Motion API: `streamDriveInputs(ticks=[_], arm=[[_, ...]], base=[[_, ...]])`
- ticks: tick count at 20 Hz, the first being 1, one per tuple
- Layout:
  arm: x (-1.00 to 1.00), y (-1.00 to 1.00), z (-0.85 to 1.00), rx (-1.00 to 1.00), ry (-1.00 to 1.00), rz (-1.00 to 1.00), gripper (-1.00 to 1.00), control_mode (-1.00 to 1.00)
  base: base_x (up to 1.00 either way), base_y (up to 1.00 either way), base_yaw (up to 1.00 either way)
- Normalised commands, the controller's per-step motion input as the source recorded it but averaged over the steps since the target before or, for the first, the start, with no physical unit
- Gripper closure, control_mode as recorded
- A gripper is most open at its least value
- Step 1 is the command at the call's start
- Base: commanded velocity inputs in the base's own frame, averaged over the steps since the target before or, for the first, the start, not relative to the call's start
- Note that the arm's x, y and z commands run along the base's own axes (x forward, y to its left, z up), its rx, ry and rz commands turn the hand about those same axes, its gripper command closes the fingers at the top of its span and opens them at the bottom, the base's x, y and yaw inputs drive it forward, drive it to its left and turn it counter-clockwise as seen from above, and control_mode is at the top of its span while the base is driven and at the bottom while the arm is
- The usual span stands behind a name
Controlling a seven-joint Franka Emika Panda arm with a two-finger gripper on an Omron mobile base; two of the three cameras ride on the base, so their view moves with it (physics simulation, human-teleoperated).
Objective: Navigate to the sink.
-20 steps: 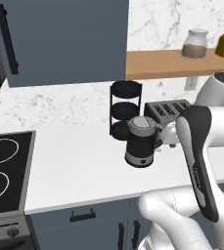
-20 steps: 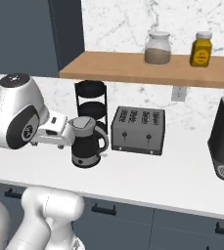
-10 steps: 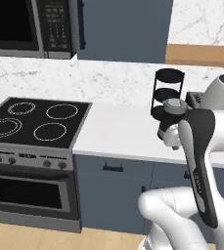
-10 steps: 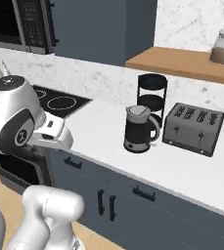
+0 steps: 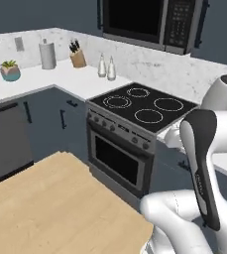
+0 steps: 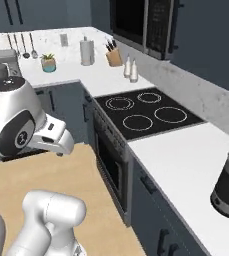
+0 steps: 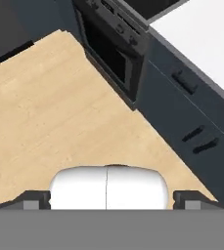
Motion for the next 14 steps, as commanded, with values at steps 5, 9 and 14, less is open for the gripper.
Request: streamDriveInputs(ticks=[5,9,14], arm=[[0.00,0.00,0.00,0.00,0.00,0.00,-1.00,1.00],[0.00,0.00,0.00,0.00,0.00,0.00,-1.00,1.00],[0.00,0.00,0.00,0.00,0.00,0.00,-1.00,1.00]], base=[[-0.21,0.00,1.00],[-0.21,0.00,1.00],[-0.16,0.00,0.94]])
